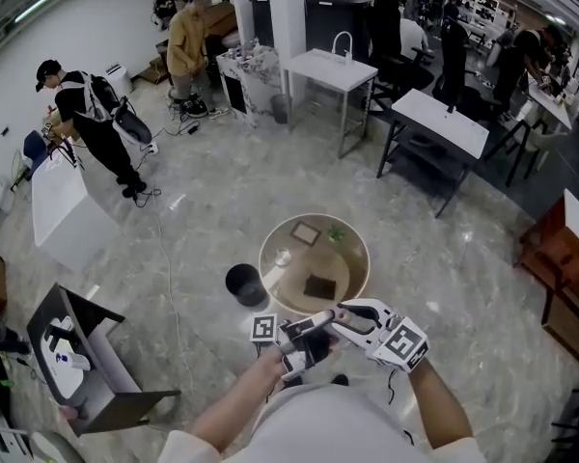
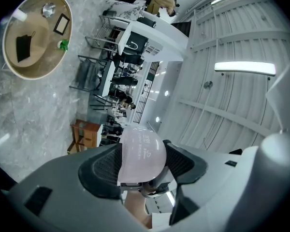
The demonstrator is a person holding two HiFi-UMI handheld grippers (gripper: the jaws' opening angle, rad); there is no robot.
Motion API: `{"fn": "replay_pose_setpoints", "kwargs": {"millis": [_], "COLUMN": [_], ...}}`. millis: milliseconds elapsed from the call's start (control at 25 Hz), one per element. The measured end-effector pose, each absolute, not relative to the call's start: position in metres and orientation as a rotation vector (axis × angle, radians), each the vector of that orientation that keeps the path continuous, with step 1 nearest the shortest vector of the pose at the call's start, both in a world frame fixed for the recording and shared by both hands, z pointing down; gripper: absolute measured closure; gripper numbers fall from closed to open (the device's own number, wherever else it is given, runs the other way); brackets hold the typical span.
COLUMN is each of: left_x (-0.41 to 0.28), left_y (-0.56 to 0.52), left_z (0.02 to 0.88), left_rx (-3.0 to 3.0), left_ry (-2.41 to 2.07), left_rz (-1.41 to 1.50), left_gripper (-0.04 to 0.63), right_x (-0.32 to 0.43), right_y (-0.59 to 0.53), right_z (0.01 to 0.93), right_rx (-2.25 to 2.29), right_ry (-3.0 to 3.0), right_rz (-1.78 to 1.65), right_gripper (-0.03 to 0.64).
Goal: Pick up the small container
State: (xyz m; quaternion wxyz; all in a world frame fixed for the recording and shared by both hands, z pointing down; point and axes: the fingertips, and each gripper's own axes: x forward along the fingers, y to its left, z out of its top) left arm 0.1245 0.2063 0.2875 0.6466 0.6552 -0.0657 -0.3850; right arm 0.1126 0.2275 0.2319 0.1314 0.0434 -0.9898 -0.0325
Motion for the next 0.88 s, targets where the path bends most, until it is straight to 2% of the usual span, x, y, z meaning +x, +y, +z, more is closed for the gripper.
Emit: {"fn": "replay_pose_setpoints", "kwargs": {"millis": [880], "left_x": [0.12], "left_y": [0.209], "left_z": [0.277], "left_rx": [1.499], "left_ry": [-0.161], "left_rz": [-0.916], "left_gripper": [0.314], "right_x": [0.108], "right_y": [0.231], "right_z": [0.222], "right_rx": [0.063], "right_ry": [-2.896], "right_rz": [-0.124], "right_gripper": [0.465]}}
